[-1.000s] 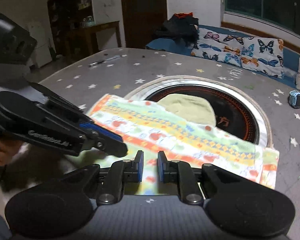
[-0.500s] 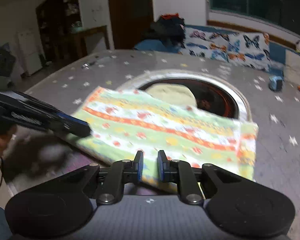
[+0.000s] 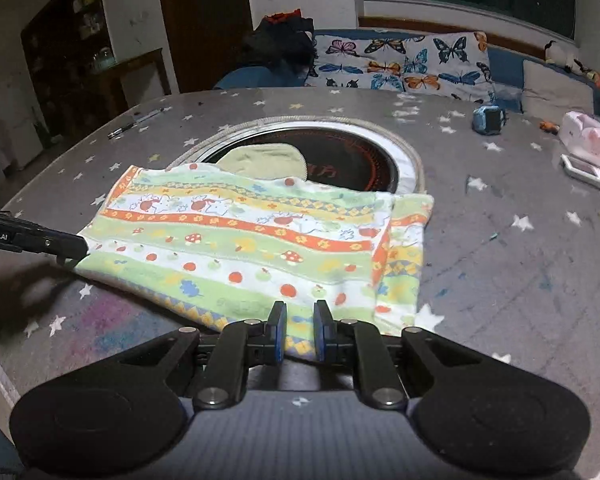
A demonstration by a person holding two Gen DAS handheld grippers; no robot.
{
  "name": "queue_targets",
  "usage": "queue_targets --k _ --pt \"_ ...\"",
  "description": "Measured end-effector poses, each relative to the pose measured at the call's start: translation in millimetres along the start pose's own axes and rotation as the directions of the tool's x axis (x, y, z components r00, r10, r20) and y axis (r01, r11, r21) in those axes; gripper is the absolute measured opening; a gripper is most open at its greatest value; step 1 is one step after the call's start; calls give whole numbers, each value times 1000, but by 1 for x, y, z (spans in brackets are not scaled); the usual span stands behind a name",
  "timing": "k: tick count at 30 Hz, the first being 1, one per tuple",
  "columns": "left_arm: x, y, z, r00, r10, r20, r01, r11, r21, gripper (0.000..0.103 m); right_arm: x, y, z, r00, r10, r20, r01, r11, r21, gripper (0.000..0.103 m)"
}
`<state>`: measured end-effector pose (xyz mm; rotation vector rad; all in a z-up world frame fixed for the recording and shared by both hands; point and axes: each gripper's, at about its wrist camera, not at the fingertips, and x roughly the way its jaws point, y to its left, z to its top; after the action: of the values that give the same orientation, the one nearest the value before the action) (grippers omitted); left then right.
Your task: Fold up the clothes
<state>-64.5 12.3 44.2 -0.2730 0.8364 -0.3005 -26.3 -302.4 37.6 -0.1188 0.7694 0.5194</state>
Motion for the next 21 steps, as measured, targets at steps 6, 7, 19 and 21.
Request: queue_targets --k 6,7,19,21 --pt "1 -3 20 1000 -1 31 1 1000 -7 14 9 -8 17 998 -22 52 21 999 27 13" --pt "3 -2 23 999 4 32 -4 1000 -9 14 14 -10 17 999 -32 42 30 999 32 13" --pt "34 35 44 999 43 1 -43 994 -105 14 23 -14 14 998 -62 12 61 998 29 13" --pt "32 35 48 999 50 19 -48 993 -105 14 22 -12 17 998 -65 21 65 998 23 13"
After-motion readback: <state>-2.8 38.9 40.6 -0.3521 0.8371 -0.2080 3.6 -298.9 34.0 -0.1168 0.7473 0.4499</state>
